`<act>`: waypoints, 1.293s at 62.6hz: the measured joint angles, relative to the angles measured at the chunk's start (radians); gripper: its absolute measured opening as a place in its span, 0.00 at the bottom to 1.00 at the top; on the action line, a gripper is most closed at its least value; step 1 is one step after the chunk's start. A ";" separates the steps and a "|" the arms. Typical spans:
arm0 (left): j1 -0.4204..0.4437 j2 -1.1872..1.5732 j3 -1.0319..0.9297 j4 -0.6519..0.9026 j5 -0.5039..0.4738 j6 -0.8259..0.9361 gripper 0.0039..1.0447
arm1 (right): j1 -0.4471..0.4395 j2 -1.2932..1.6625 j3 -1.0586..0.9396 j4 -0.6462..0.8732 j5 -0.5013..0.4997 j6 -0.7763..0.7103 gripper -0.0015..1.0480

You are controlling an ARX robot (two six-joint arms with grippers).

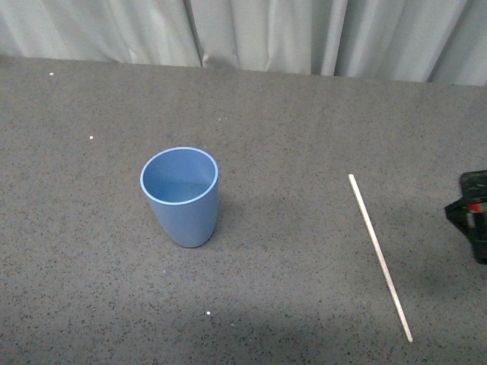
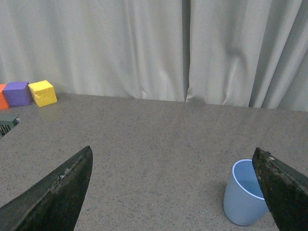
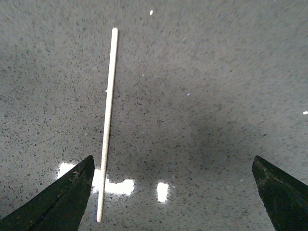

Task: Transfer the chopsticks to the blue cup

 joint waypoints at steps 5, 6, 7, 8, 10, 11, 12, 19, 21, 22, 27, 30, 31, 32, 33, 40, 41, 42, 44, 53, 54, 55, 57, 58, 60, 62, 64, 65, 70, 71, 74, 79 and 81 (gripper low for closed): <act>0.000 0.000 0.000 0.000 0.000 0.000 0.94 | 0.015 0.150 0.108 -0.061 -0.026 0.042 0.91; 0.000 0.000 0.000 0.000 0.000 0.000 0.94 | 0.018 0.177 0.128 -0.070 -0.025 0.051 0.91; 0.000 0.000 0.000 0.000 0.000 0.000 0.94 | 0.021 0.204 0.149 -0.080 -0.026 0.060 0.91; 0.000 0.000 0.000 0.000 0.000 0.000 0.94 | 0.023 0.217 0.159 -0.085 -0.027 0.063 0.91; 0.000 0.000 0.000 0.000 0.000 0.000 0.94 | 0.026 0.255 0.190 -0.100 -0.034 0.074 0.91; 0.000 0.000 0.000 0.000 0.000 0.000 0.94 | 0.027 0.267 0.199 -0.104 -0.035 0.078 0.91; 0.000 0.000 0.000 0.000 0.000 0.000 0.94 | 0.028 0.279 0.208 -0.108 -0.036 0.080 0.91; 0.000 0.000 0.000 0.000 0.000 0.000 0.94 | 0.040 0.385 0.286 -0.137 -0.044 0.113 0.91; 0.000 0.000 0.000 0.000 0.000 0.000 0.94 | 0.044 0.410 0.304 -0.137 -0.044 0.119 0.91; 0.000 0.000 0.000 0.000 0.000 0.000 0.94 | 0.047 0.426 0.315 -0.137 -0.044 0.124 0.91; 0.000 0.000 0.000 0.000 0.000 0.000 0.94 | 0.065 0.493 0.373 -0.151 -0.052 0.147 0.91; 0.000 0.000 0.000 0.000 0.000 0.000 0.94 | 0.077 0.529 0.407 -0.158 -0.050 0.155 0.91; 0.000 0.000 0.000 0.000 0.000 0.000 0.94 | 0.081 0.539 0.417 -0.162 -0.052 0.159 0.91; 0.000 0.000 0.000 0.000 0.000 0.000 0.94 | 0.084 0.549 0.426 -0.166 -0.053 0.163 0.91; 0.000 0.000 0.000 0.000 0.000 0.000 0.94 | 0.086 0.554 0.430 -0.169 -0.052 0.165 0.91; 0.000 0.000 0.000 0.000 0.000 0.000 0.94 | 0.101 0.592 0.458 -0.184 -0.052 0.179 0.83; 0.000 0.000 0.000 0.000 0.000 0.000 0.94 | 0.102 0.594 0.460 -0.185 -0.053 0.180 0.82; 0.000 0.000 0.000 0.000 0.000 0.000 0.94 | 0.103 0.596 0.462 -0.186 -0.053 0.181 0.80; 0.000 0.000 0.000 0.000 0.000 0.000 0.94 | 0.106 0.604 0.465 -0.187 -0.053 0.183 0.75; 0.000 0.000 0.000 0.000 0.000 0.000 0.94 | 0.116 0.628 0.478 -0.199 -0.049 0.197 0.54; 0.000 0.000 0.000 0.000 0.000 0.000 0.94 | 0.116 0.631 0.479 -0.200 -0.048 0.198 0.53; 0.000 0.000 0.000 0.000 0.000 0.000 0.94 | 0.116 0.633 0.480 -0.200 -0.047 0.198 0.51; 0.000 0.000 0.000 0.000 0.000 0.000 0.94 | 0.117 0.637 0.481 -0.204 -0.043 0.203 0.46; 0.000 0.000 0.000 0.000 0.000 0.000 0.94 | 0.117 0.638 0.482 -0.206 -0.044 0.203 0.44; 0.000 0.000 0.000 0.000 0.000 0.000 0.94 | 0.118 0.640 0.486 -0.208 -0.043 0.208 0.39; 0.000 0.000 0.000 0.000 0.000 0.000 0.94 | 0.118 0.643 0.489 -0.211 -0.037 0.209 0.32; 0.000 0.000 0.000 0.000 0.000 0.000 0.94 | 0.117 0.644 0.490 -0.211 -0.034 0.211 0.29; 0.000 0.000 0.000 0.000 0.000 0.000 0.94 | 0.117 0.645 0.491 -0.211 -0.033 0.214 0.26; 0.000 0.000 0.000 0.000 0.000 0.000 0.94 | 0.117 0.646 0.492 -0.212 -0.031 0.220 0.16; 0.000 0.000 0.000 0.000 0.000 0.000 0.94 | 0.117 0.646 0.492 -0.212 -0.030 0.221 0.12; 0.000 0.000 0.000 0.000 0.000 0.000 0.94 | 0.115 0.646 0.492 -0.211 -0.031 0.224 0.06; 0.000 0.000 0.000 0.000 0.000 0.000 0.94 | 0.112 0.645 0.490 -0.202 -0.035 0.228 0.01; 0.000 0.000 0.000 0.000 0.000 0.000 0.94 | 0.111 0.641 0.485 -0.196 -0.040 0.233 0.01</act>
